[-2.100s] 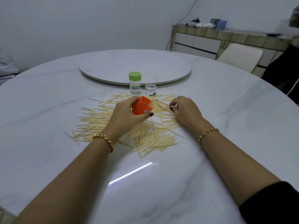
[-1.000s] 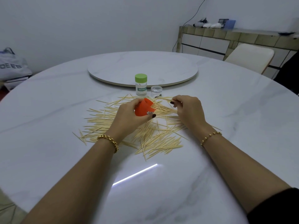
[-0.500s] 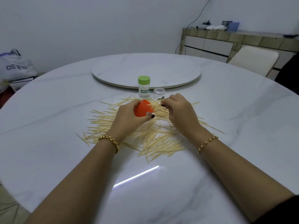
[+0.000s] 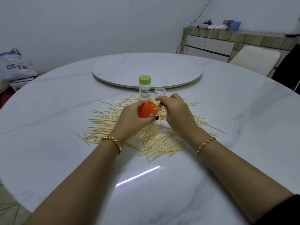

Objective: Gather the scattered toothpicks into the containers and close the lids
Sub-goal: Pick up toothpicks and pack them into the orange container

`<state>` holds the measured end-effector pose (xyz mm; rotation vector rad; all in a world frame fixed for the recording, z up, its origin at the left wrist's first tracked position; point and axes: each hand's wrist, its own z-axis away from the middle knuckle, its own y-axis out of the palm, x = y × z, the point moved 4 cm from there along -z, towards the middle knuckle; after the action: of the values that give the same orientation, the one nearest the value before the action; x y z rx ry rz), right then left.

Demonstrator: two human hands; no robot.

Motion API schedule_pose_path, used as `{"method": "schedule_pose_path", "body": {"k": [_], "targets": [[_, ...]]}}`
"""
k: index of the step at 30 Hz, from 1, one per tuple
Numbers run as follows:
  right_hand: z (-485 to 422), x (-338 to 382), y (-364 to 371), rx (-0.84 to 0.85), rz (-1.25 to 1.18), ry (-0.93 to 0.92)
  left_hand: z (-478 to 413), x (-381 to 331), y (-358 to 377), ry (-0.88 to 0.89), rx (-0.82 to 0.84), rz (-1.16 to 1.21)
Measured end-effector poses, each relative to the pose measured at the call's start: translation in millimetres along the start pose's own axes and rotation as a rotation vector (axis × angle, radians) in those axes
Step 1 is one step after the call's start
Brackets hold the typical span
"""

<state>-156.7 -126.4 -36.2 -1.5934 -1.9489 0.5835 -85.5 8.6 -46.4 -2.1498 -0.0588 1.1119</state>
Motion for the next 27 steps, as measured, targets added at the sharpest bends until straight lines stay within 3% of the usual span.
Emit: {"method": "schedule_pose_path", "body": {"k": [4,17,27], "targets": [[1,6,-8,-0.039,-0.096,0.005,1,-1,2,0.0,0.01,0.016],[3,-6,-22,-0.304,-0.608,0.472,1,-2,2,-0.017,0.013,0.031],[9,-2,4,-0.138,-0.793,0.479,1,-5,2,0.022,-0.002,0.053]]}}
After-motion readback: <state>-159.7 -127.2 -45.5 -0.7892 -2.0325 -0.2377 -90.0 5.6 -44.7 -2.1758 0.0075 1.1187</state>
